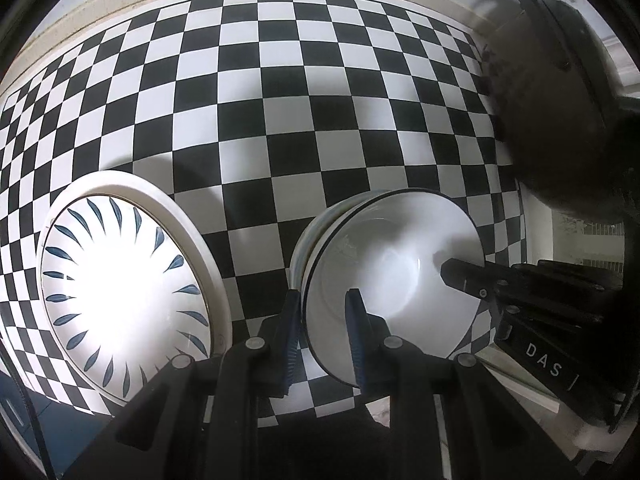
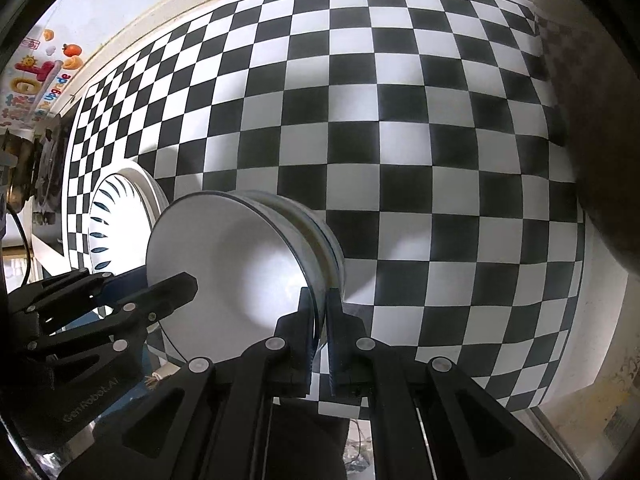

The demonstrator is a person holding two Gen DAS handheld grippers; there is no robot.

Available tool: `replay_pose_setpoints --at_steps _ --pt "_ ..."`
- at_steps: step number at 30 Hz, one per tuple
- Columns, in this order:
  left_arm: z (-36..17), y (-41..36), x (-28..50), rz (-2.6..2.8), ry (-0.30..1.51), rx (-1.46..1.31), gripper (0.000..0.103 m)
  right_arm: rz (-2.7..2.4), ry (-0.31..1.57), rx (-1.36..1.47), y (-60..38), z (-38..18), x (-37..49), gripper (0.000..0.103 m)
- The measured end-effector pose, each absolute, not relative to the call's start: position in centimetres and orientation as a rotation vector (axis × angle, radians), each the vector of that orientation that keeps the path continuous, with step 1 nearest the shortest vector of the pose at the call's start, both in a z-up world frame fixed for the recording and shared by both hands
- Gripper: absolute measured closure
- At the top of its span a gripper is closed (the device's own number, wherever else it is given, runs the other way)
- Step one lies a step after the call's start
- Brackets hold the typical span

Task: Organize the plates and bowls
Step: 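Lower the white bowl onto the nested bowls and open both grippers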

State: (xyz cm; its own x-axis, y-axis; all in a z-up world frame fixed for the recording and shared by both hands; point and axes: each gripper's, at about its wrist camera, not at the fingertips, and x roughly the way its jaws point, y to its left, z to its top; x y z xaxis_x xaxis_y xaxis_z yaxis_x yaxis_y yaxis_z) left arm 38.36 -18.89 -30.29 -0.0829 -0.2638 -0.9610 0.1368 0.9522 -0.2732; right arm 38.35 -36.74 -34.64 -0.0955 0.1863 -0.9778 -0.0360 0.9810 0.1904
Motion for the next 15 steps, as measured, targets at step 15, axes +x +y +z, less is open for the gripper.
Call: replay_pose_setpoints --at_steps 15 --pt "-30.22 -19.21 38.64 -0.320 1.592 -0.047 0.082 0.137 1.653 0.093 -36.29 -34.51 38.35 0.094"
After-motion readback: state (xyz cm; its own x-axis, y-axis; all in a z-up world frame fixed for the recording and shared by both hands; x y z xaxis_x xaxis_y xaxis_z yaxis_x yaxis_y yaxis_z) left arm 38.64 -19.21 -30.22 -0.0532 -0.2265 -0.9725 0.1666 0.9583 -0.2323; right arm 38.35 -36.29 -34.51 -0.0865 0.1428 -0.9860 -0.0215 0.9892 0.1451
